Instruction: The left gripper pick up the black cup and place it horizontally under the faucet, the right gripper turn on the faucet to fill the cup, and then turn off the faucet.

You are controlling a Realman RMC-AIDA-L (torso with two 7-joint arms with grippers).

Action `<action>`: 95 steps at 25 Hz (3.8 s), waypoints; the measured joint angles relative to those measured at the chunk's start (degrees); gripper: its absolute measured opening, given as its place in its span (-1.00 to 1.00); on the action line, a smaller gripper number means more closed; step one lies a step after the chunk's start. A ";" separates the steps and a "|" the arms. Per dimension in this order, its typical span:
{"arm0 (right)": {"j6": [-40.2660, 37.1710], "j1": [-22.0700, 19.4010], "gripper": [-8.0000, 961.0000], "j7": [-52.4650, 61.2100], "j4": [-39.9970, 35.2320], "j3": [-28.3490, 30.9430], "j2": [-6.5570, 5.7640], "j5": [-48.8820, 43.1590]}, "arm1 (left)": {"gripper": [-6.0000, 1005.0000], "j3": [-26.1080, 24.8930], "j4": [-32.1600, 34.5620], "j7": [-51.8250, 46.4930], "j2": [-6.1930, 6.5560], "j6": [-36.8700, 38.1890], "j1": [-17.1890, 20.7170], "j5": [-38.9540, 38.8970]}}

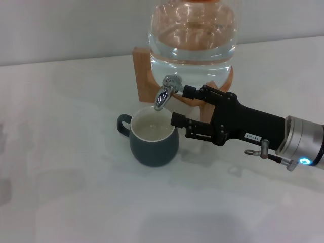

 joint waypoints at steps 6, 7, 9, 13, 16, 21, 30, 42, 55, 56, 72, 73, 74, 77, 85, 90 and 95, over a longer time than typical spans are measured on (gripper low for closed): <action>-0.01 -0.34 0.75 0.00 -0.15 0.52 -0.07 -0.01 | 0.75 0.00 -0.01 0.00 -0.07 -0.01 0.00 -0.04; -0.01 -0.45 0.75 0.00 -0.24 0.57 -0.08 -0.02 | 0.75 0.00 -0.01 0.00 -0.07 -0.03 0.00 -0.04; -0.01 -0.76 0.75 0.00 -0.56 0.61 -0.09 -0.06 | 0.75 0.00 -0.01 0.00 -0.09 -0.07 0.01 -0.01; -0.01 -0.98 0.75 0.01 -0.76 0.69 -0.09 -0.09 | 0.75 0.00 0.01 0.00 -0.09 -0.08 0.00 0.08; -0.01 -1.00 0.75 -0.11 -0.76 0.84 -0.10 -0.10 | 0.75 0.00 0.00 0.00 -0.09 -0.09 0.00 0.12; 0.11 -1.39 0.75 -0.61 -0.76 1.91 -0.09 -0.12 | 0.75 0.00 -0.01 0.00 -0.08 -0.10 0.00 0.17; 2.15 -3.72 0.75 -1.39 -1.75 6.27 -0.66 -0.20 | 0.75 -0.21 -0.01 0.00 0.03 -0.50 0.01 0.02; -0.01 -6.54 0.75 -2.23 -1.75 19.98 -1.56 -0.65 | 0.75 -0.54 -0.01 0.00 0.09 -0.52 -0.27 -0.30; -8.52 -7.69 0.75 -7.06 -0.75 33.97 -0.77 -0.22 | 0.75 -0.61 -0.10 0.01 0.17 -0.03 -0.65 -5.52; -8.71 -7.61 0.75 -7.60 -0.50 34.61 -0.75 -0.21 | 0.75 -0.61 -0.10 0.06 0.17 0.02 -0.68 -6.14; -9.72 -5.39 0.75 -13.19 -0.05 40.54 -0.61 2.40 | 0.75 -0.61 -2.08 0.02 0.22 11.87 -0.44 -14.27; -9.72 -5.17 0.75 -13.45 -0.06 40.55 -0.61 2.96 | 0.75 -0.61 -1.99 -0.06 0.22 12.50 -0.45 -14.65; -9.70 -5.01 0.75 -13.65 -0.05 40.56 -0.59 3.48 | 0.75 -0.61 -1.91 -0.30 0.21 13.48 -0.48 -15.31; -9.66 -4.50 0.75 -14.17 0.02 40.58 -0.55 4.98 | 0.75 -0.61 -2.11 -3.07 0.19 15.57 -0.67 -16.00; -9.82 -3.42 0.75 -14.16 0.00 40.33 -0.54 5.12 | 0.75 -0.10 -4.65 -6.43 0.60 16.95 -1.13 -12.79; -9.33 -3.37 0.75 -14.56 -0.53 40.04 -0.62 4.99 | 0.75 -0.08 -5.93 -6.21 1.28 17.11 -1.47 -6.19; -8.24 -3.30 0.75 -16.22 -0.40 40.06 -0.49 4.98 | 0.75 -0.08 -5.99 -6.19 1.67 18.80 -1.62 -2.97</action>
